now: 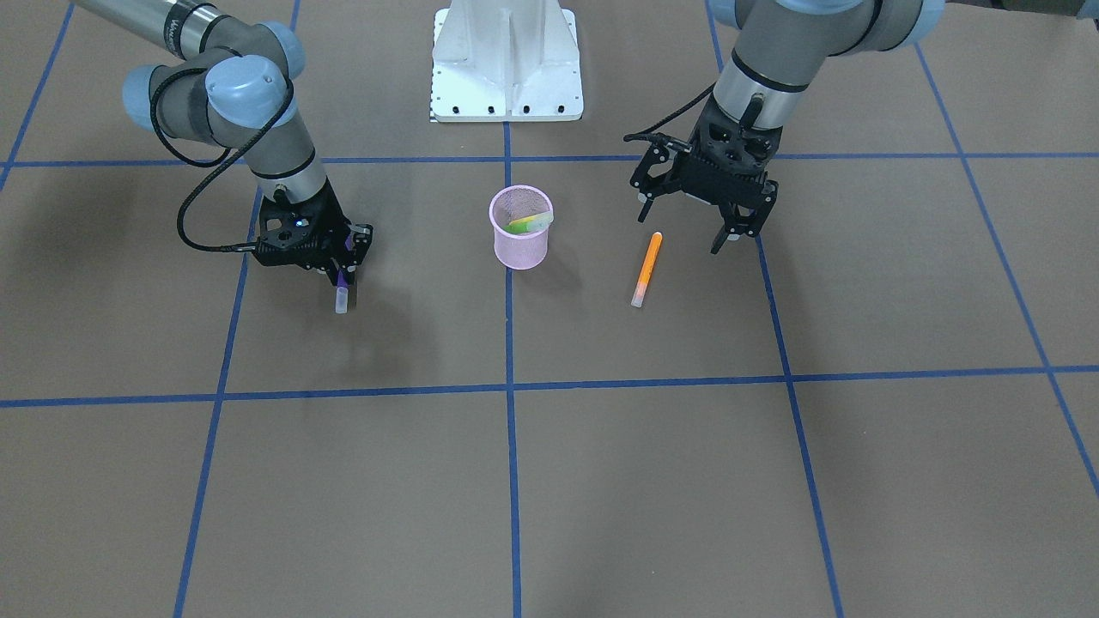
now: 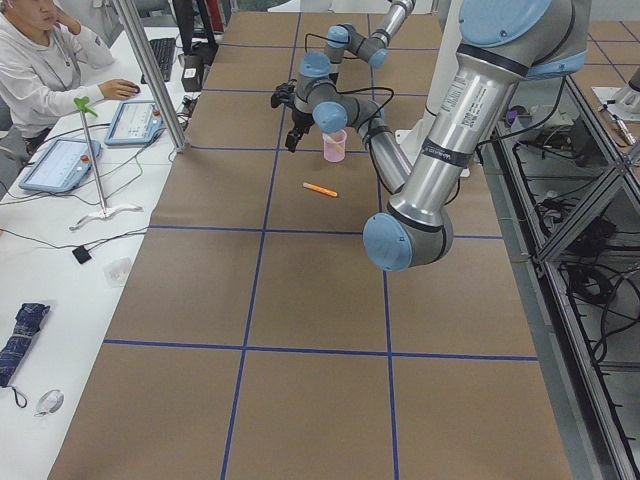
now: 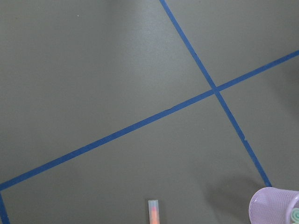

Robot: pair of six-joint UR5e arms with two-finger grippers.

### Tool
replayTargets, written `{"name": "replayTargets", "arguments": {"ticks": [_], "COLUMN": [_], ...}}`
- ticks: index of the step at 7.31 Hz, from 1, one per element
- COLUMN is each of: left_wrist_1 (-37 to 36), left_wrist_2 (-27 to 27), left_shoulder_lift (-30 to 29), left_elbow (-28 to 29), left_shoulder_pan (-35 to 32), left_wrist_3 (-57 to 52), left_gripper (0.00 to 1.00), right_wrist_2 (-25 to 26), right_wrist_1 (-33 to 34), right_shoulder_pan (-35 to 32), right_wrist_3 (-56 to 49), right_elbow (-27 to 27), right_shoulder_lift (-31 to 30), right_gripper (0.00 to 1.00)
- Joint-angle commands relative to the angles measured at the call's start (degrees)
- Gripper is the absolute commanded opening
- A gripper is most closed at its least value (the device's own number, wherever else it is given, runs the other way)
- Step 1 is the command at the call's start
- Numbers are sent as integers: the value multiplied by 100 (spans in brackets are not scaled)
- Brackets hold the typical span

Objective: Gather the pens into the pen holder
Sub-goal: 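Carry the purple marker with the right gripper into the pink cup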

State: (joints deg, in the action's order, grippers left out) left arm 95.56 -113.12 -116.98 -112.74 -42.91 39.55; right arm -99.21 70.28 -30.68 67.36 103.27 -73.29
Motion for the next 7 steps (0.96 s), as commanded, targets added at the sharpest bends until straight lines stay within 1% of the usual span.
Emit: {"name": "replayTargets", "arguments": {"ticks": [1, 2, 3, 5, 6, 7], "left_wrist_1": [6, 6, 6, -2, -2, 6], "left_wrist_2": [-9, -9, -18, -44, -53, -61], "left_shoulder_lift": [9, 9, 9, 18, 9, 9], "left_elbow": [24, 50, 68, 94, 129, 173], "left_shoulder_pan": [11, 19, 19, 28, 28, 28], "left_wrist_3": [-157, -175, -184, -263, -263, -263], "left_gripper": [100, 100, 100, 100, 100, 100], "right_wrist_2": [1160, 1924, 2793, 4271, 4627, 4874], "right_wrist_1": [3, 3, 3, -14, -102, -668], "right_shoulder_pan": [17, 296, 604, 1262, 1510, 1860], "right_wrist_3": [40, 93, 102, 85, -2, -160], "right_elbow": [454, 640, 685, 668, 676, 616], "right_shoulder_lift": [339, 428, 629, 894, 921, 860], "right_gripper": [0, 0, 0, 0, 0, 0]}}
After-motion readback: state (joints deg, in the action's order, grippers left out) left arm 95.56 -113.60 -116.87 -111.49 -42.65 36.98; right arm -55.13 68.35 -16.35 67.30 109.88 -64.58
